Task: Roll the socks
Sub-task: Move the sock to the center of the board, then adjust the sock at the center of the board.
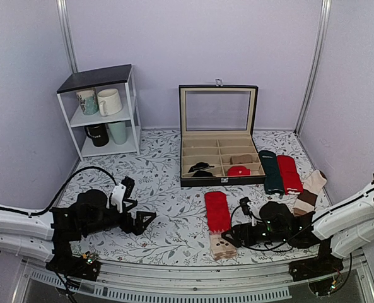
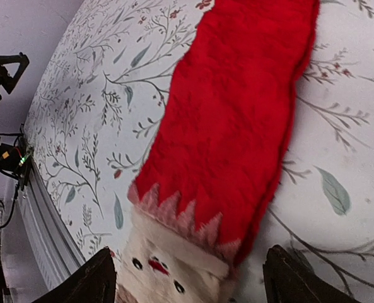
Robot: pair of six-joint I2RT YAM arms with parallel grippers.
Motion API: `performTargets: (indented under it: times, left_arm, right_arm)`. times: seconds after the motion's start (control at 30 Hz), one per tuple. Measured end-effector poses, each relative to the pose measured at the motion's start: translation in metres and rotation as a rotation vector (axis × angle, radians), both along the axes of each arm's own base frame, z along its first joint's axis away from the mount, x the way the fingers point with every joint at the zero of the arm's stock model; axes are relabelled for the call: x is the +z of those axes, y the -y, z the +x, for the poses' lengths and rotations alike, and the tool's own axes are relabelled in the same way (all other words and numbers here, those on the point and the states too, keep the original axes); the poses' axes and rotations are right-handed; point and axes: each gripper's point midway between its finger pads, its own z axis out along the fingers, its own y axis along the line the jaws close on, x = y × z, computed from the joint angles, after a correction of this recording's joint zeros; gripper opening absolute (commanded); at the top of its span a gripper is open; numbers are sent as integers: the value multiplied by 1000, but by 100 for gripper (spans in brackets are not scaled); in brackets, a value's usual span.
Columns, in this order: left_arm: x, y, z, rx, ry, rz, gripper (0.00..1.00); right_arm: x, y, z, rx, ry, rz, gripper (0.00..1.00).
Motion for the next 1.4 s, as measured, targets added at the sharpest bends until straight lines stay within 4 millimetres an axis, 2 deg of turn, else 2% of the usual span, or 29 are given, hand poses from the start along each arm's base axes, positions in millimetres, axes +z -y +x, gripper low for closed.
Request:
performTargets:
  times: [0.3,0.47,0.6,0.77,0.87,1.0,1.13,1.4]
  left_arm:
    - [-1,-2,-2,-1,2,-5,99]
    - [-3,-4,-2,3,0,2,99]
    - [0,-5,-3,1,9,-8,99]
    - [1,-6,-7,-24,28,-10,100]
    - [4,-2,-9,-58,43,-12,100]
    - [6,9,-15,-127,64,-17,99]
    - [6,20,-21,-198,71,-26,100]
    - [-2,28,-24,-239,57,-20,100]
  right_arm:
    - [-1,-62,10,95,-18,57,75]
    - [2,-87,13,128,-24,84,78]
    - [2,-87,11,121,-25,85,81]
    - [5,-57,1,103,-22,31,81]
    - [18,-47,-15,148,31,18,81]
    - [35,-57,-47,291,148,33,81]
    - [35,-60,-72,440,285,28,81]
    - [37,-78,-68,574,545,-20,81]
